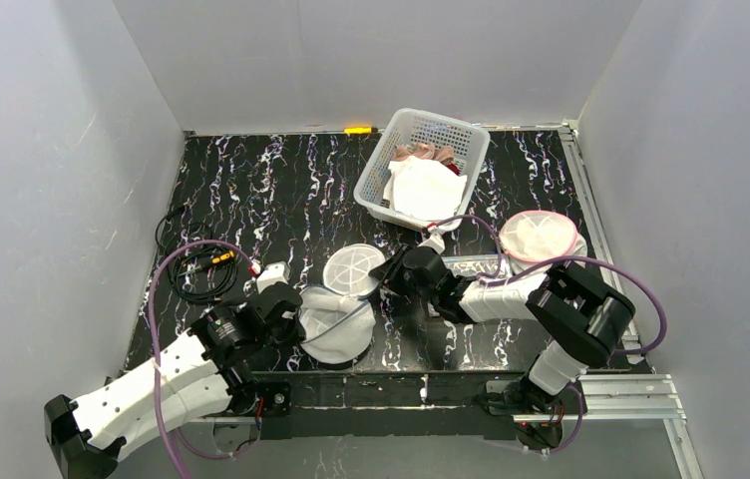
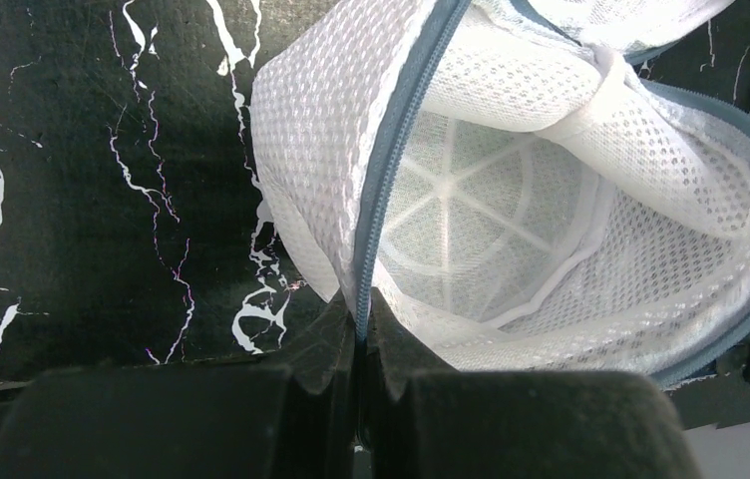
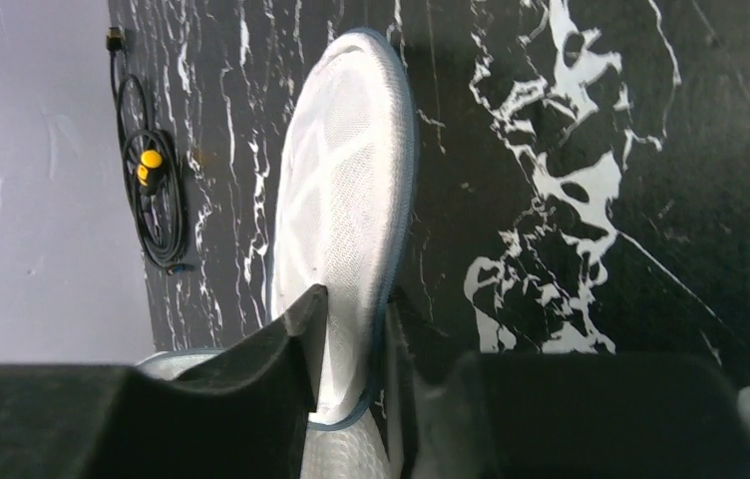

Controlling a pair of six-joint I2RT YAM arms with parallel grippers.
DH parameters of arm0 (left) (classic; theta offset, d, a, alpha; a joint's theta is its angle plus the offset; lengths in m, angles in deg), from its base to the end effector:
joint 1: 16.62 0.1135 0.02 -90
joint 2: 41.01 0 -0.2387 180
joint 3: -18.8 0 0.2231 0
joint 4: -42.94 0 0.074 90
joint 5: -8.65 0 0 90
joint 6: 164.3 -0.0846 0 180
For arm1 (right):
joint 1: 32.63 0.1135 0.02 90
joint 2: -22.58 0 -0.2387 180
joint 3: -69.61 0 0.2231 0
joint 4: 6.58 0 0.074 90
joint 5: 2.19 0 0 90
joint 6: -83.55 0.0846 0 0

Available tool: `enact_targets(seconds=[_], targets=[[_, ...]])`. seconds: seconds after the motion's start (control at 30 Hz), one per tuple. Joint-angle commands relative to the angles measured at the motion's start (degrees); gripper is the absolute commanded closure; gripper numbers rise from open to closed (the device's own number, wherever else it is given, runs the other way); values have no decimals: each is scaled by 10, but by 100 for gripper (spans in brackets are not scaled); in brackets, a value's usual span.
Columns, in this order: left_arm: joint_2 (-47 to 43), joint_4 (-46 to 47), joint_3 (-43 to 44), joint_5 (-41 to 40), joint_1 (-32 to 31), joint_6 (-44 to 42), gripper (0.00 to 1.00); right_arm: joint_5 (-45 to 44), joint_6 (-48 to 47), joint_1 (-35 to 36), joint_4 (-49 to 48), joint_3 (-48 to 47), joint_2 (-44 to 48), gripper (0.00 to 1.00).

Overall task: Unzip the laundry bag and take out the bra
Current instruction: Adjust the laundry bag at the center of the board.

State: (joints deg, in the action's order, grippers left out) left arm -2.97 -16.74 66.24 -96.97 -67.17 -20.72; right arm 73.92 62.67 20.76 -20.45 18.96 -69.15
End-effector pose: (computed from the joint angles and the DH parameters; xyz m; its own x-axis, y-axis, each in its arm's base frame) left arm 0.1138 -0.1025 0.1774 -0.8006 -0.2467 -0.5461 -0.0167 0.9201 -0.3913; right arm 0.2156 0.2562 0.1341 -0.7063 0.5702 -0.4195 0.0224 0.6104 0.7918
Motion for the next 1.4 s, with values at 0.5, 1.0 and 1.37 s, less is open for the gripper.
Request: enact_targets(seconds=[0.5,1.0,1.37], targets=[[42,-40,85,-78,-1,-39,100,-60,-461,3,93,-71,217,99],[353,72,301,-74,93,-193,100,-227,-781,67,121,-40,360,99],[401,107,268,49,112,-189,89,-384,-764,198,59,51,342,99]])
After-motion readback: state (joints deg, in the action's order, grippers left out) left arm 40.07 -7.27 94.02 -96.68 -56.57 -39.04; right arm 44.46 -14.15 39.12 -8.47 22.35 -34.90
